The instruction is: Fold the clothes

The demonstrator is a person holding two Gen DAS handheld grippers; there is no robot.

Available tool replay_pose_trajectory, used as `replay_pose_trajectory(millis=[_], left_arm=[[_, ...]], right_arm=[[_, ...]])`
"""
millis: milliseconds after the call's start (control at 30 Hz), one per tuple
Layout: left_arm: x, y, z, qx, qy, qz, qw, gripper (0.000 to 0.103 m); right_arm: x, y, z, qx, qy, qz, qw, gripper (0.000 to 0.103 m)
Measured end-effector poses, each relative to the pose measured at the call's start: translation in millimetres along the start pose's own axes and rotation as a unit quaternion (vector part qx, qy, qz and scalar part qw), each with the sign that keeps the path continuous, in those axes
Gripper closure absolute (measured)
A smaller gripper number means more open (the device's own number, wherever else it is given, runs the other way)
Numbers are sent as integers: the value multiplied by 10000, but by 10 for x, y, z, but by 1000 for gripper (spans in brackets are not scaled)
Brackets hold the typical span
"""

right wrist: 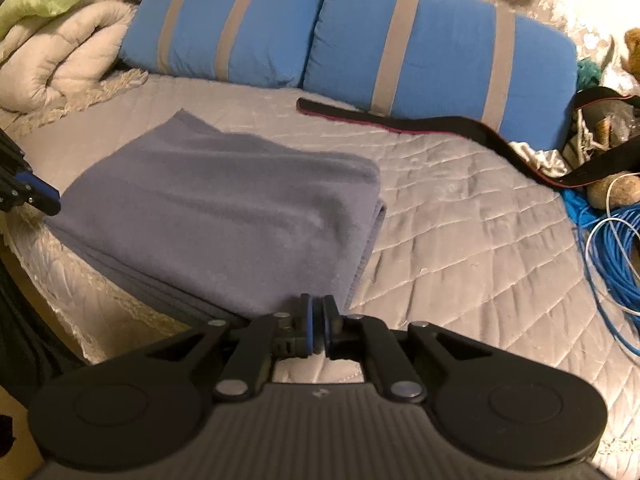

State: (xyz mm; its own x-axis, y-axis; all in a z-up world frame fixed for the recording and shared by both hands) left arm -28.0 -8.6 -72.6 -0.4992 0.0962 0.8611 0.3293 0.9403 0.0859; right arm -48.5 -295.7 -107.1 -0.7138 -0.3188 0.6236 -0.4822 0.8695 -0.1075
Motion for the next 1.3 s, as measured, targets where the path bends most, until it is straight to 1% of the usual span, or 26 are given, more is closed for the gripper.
replay_pose_trajectory(millis=[67,133,200,233,300,333,367,400,467,500,633,900,933,1000,1033,1067,1100,1133,1167,1200,1233,1267,1300], left_arm=[[87,-39,-43,-89,-169,-72,9998,93],[169,-96,-124,-143,-430,24,9990,93],[233,-160,-221,-219,-687,146,9973,93],[225,-186,-284,-299,-794,101,9963,93],[155,-209,-375,-299,-902,72,9954,93],[102,-207,-405,-268,-903,95,9955,93],[21,-202,-422,-259,-855,59,9960,93],[-65,-204,-415,-295,-765,-12,9966,94],[-215,-226,-360,-435,-682,-59,9967,94],[-249,-244,-335,-525,-761,-110,9957,94],[-226,-292,-326,-648,-719,-259,9950,93],[-221,-238,-344,-489,-704,-168,9962,93],[-216,-233,-353,-464,-690,-160,9964,93],[-186,-221,-367,-390,-682,-142,9968,93],[-162,-214,-373,-344,-687,-131,9970,93],[-137,-207,-378,-297,-694,-121,9971,93],[-95,-193,-378,-256,-724,-109,9970,93],[-35,-164,-375,-177,-785,-92,9967,93],[17,-134,-377,-102,-852,-79,9963,93],[81,-89,-382,7,-944,-68,9955,91],[145,-27,-391,141,-1037,-78,9945,88],[194,39,-405,271,-1100,-89,9935,74],[246,122,-414,439,-1160,-84,9922,58]], right_arm=[[54,22,-58,-38,-140,-66,9999,77],[57,56,-120,2,-248,-127,9996,77],[6,90,-151,-19,-235,-170,9996,77],[-23,104,-158,-32,-213,-194,9996,77],[-92,122,-130,-33,-122,-214,9997,77],[-139,113,-93,-62,-20,-205,9998,80],[-187,105,-56,-92,82,-195,9997,82],[-222,95,-22,-128,148,-203,9996,83],[-217,76,3,-169,151,-250,9994,84],[-205,72,7,-172,157,-256,9994,84],[-158,63,56,-139,192,-236,9994,84],[-57,14,131,-270,263,-189,9991,84],[-35,14,132,-276,245,-195,9991,82],[20,6,139,-274,180,-241,9992,75],[48,-3,140,-278,142,-261,9992,67],[75,-21,137,-308,99,-259,9991,56],[103,-39,134,-338,57,-257,9991,50],[130,-57,131,-368,15,-255,9990,39],[154,-83,122,-430,-22,-272,9987,33],[169,-125,98,-561,-47,-328,9979,31],[177,-172,72,-719,-58,-402,9966,27],[164,-227,41,-929,-35,-504,9944,20],[138,-277,11,-1128,-8,-585,9919,18]])
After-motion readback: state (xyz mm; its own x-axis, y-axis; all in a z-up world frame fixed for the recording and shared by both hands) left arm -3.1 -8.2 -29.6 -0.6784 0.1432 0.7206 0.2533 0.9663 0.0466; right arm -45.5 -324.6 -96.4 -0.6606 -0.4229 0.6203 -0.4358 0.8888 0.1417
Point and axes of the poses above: each gripper's, at about its wrist camera, not at the fingertips, and x roughly against the way its jaws point, y to its left, z to its underside, the point moved 5 cm from there along -x, roughly the way its jaws point, and after that the axes turned 2 degrees about z, right-handed, at the moved point
